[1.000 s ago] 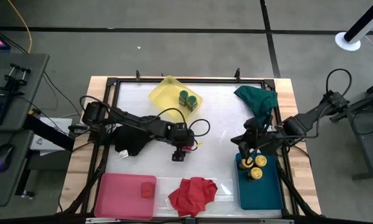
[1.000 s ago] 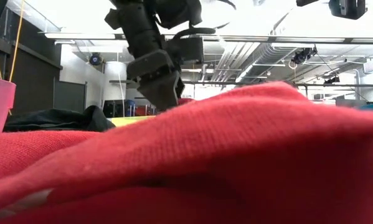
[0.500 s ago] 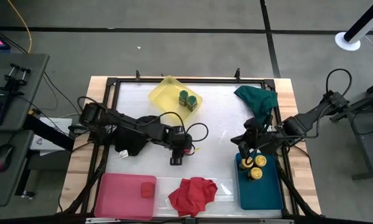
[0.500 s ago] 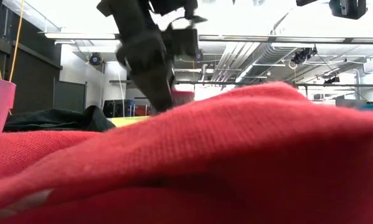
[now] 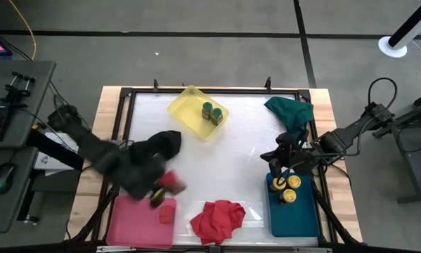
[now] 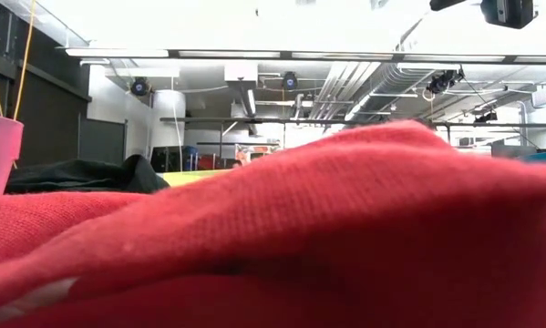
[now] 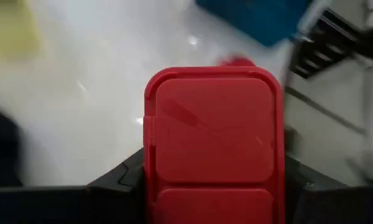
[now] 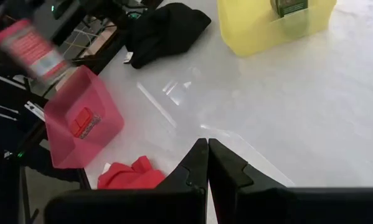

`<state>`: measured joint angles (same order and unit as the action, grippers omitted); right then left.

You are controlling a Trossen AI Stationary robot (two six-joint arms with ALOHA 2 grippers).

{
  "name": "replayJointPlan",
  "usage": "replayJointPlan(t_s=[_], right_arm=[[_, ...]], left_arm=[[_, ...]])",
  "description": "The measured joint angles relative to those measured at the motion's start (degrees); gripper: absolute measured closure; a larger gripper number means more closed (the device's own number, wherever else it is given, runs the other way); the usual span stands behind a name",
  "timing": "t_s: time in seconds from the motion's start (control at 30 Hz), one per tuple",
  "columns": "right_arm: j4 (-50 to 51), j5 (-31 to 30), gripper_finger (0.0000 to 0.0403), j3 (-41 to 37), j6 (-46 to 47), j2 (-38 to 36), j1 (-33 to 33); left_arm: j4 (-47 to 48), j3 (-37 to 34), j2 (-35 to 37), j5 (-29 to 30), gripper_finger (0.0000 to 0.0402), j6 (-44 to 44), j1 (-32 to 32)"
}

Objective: Sort spices by type
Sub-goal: Put the red seasoning can into the red bin

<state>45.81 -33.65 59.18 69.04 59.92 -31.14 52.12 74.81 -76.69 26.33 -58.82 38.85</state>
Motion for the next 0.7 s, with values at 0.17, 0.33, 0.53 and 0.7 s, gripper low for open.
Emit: replayJointPlan(t_s=[0.17,0.33,0.53,0.7], right_arm=[[-0.1,0.0,0.0403,0.0,0.5,0.0,0.0],[-0.1,-0.3,0.0403,0.0,1.6,0.0,0.0],[-0.1,-1.0,0.0403,0.0,3.1,0.0,0.0],[-0.2,-1.1,0.0403,0.0,3.2,0.0,0.0]], left_arm=[[6.6,-0.1,-4.4,1.4,0.022,-31.8,20.0],[7.8,-0.1,-13.9,-4.1,0.022,-54.5,30.3],[6.7,-0.2,-22.0,-6.7,0.022,-64.4,30.3],[6.8,-0.2,-24.0,-7.3,0.022,-64.6,27.0]])
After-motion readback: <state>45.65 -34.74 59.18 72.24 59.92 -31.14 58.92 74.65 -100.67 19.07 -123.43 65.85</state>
